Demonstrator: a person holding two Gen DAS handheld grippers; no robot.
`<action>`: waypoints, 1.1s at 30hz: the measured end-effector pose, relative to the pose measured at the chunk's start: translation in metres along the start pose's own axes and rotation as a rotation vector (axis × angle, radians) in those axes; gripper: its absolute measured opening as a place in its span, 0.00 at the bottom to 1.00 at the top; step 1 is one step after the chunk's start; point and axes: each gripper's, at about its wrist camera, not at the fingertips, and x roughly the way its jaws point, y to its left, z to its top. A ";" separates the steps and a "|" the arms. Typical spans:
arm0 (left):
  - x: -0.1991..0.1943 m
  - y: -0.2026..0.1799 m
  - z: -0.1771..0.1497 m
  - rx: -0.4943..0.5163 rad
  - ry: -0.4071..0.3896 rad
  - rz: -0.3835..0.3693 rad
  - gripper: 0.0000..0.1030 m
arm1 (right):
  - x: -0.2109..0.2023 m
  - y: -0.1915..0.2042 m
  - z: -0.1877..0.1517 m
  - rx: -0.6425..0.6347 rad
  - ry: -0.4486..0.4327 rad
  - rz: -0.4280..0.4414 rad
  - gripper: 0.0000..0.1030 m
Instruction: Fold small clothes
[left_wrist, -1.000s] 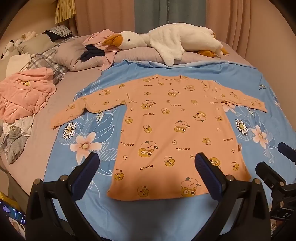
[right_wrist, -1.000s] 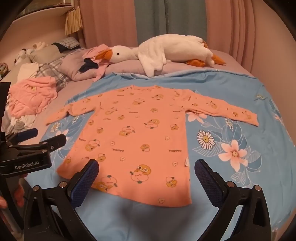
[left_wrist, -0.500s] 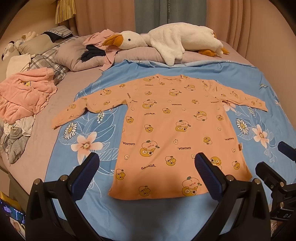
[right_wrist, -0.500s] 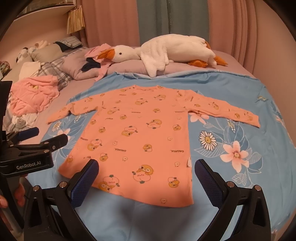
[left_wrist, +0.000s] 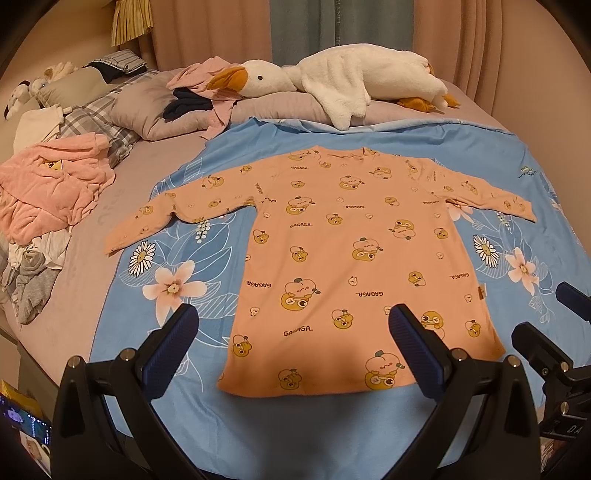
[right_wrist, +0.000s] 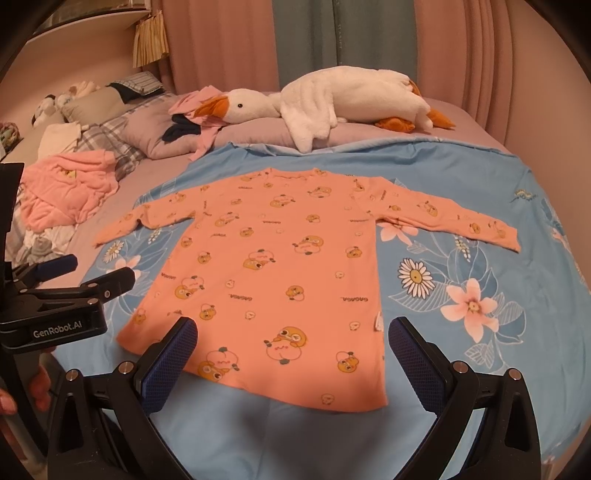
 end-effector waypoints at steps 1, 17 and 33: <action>0.000 0.000 0.000 0.000 0.000 0.000 1.00 | 0.000 0.000 0.000 0.000 0.001 -0.001 0.99; 0.005 -0.002 -0.005 0.002 0.013 -0.003 1.00 | 0.001 0.001 -0.003 0.003 0.007 0.003 0.99; 0.003 -0.005 -0.002 0.006 0.019 -0.007 1.00 | 0.001 0.000 -0.003 0.003 0.009 0.005 0.99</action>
